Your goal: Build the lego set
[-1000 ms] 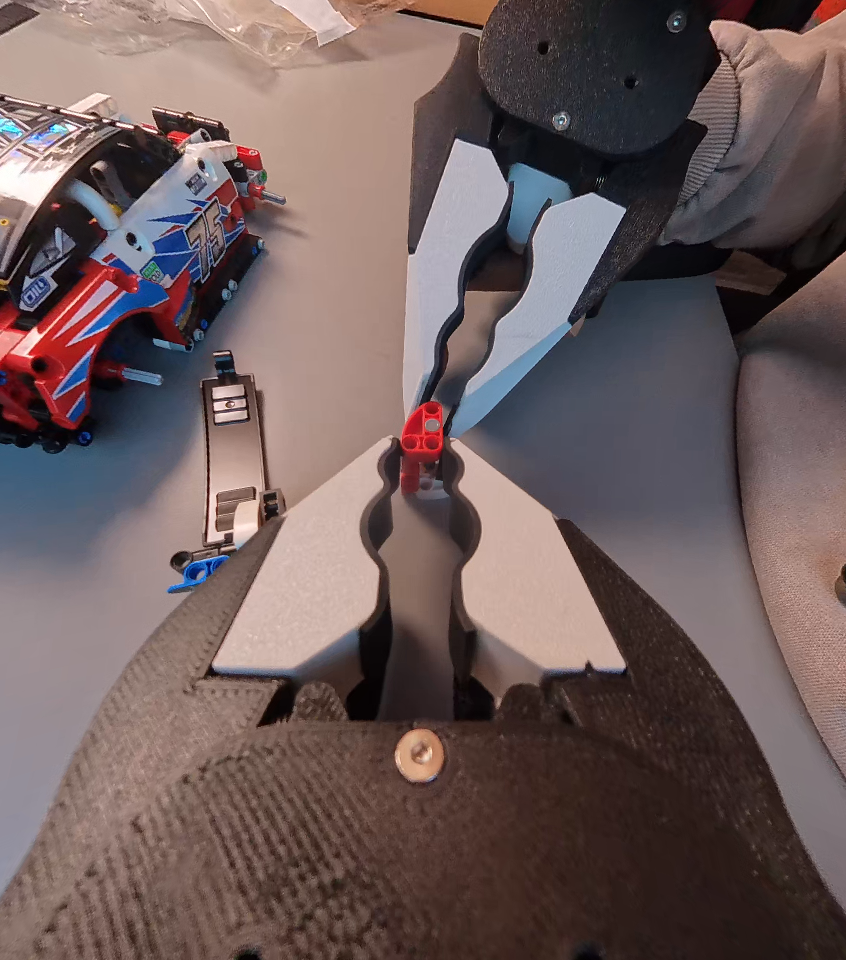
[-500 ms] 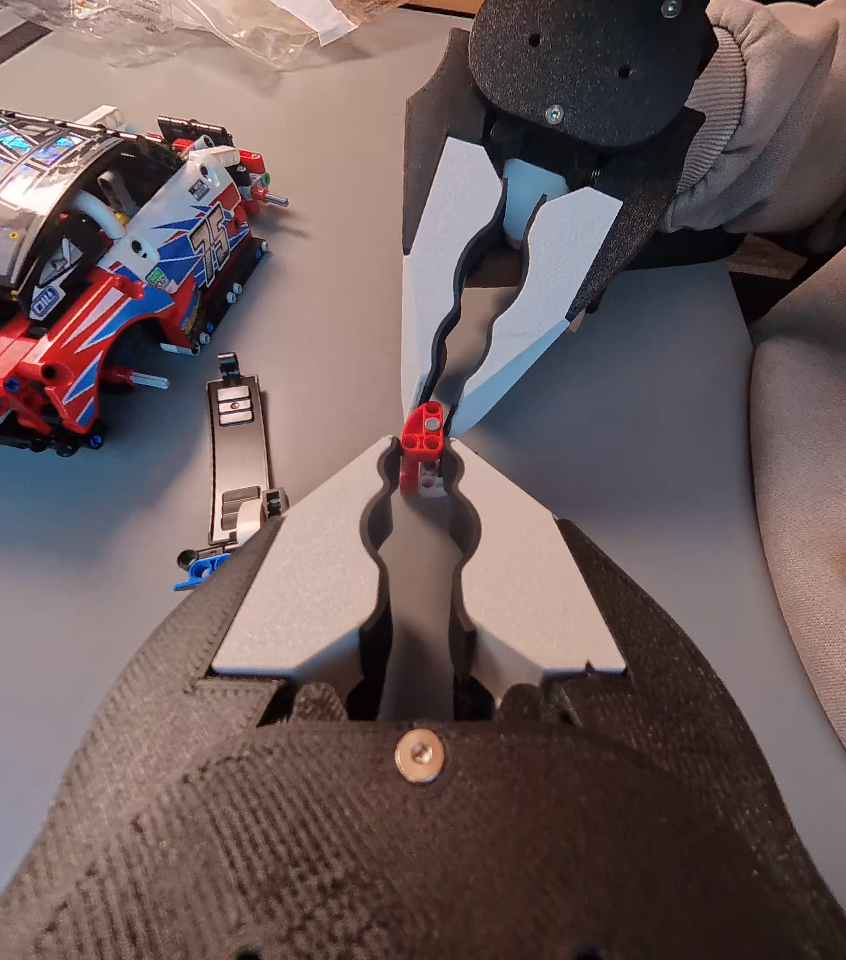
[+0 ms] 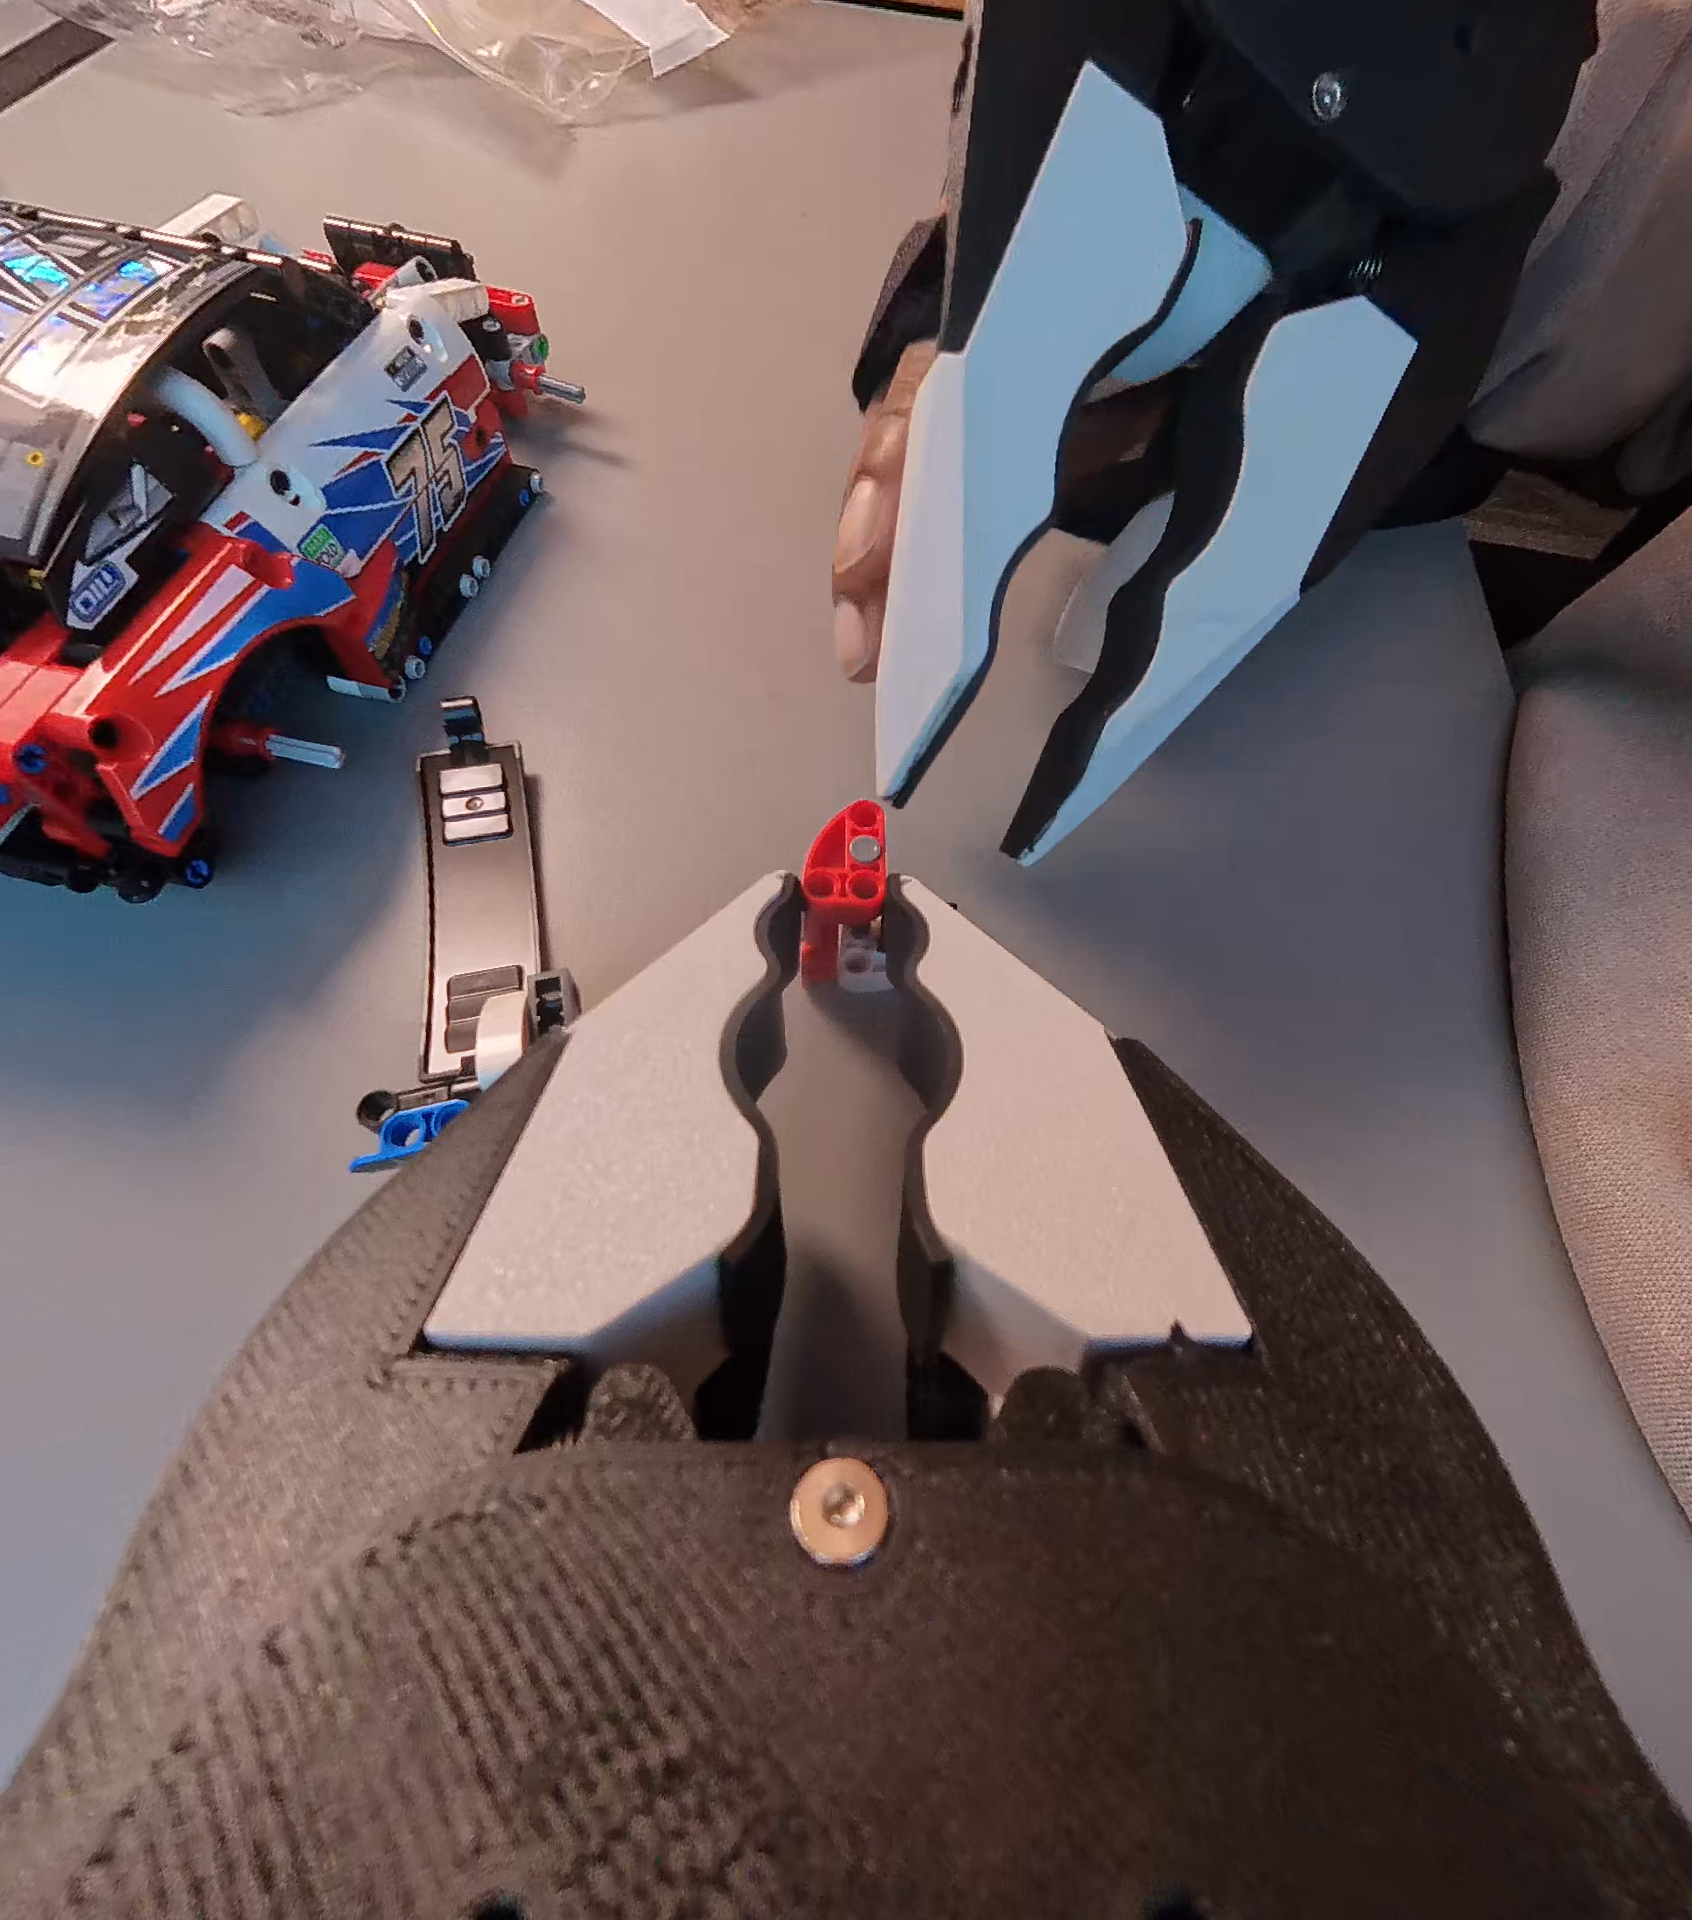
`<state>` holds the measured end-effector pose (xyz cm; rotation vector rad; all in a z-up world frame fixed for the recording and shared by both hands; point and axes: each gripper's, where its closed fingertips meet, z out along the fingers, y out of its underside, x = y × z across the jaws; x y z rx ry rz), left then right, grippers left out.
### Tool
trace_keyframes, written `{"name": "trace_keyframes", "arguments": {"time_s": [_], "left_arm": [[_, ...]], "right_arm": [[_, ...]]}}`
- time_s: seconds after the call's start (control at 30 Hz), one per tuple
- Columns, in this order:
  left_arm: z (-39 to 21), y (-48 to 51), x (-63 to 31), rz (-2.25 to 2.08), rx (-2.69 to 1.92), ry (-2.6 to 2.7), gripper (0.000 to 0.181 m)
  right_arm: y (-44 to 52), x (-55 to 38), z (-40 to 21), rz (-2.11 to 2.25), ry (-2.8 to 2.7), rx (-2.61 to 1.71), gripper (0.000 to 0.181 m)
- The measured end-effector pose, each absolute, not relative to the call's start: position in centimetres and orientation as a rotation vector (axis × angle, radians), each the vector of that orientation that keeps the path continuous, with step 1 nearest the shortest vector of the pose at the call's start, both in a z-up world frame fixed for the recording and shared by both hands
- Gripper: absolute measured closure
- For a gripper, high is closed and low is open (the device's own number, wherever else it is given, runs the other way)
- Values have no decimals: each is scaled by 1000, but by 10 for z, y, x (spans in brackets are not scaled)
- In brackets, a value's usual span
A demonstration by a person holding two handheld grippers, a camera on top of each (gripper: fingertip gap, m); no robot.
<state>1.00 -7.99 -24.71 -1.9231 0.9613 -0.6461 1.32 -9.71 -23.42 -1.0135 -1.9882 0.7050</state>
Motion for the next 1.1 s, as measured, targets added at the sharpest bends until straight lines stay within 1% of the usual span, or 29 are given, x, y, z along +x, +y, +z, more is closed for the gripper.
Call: {"name": "trace_keyframes", "arguments": {"time_s": [0.03,0.2,0.97,1.1], "left_arm": [[-247,-80,10,-646,-1923,962,168],[-247,-80,10,-645,-1923,966,168],[-248,-84,10,-645,-1923,998,168],[-248,-84,10,-651,-1931,995,168]], "right_arm": [[-97,12,-237,685,-1998,-1005,161],[-97,10,-245,636,-2036,-991,156],[-100,10,-246,587,-2058,-956,159],[-99,9,-246,578,-2054,-958,162]]}}
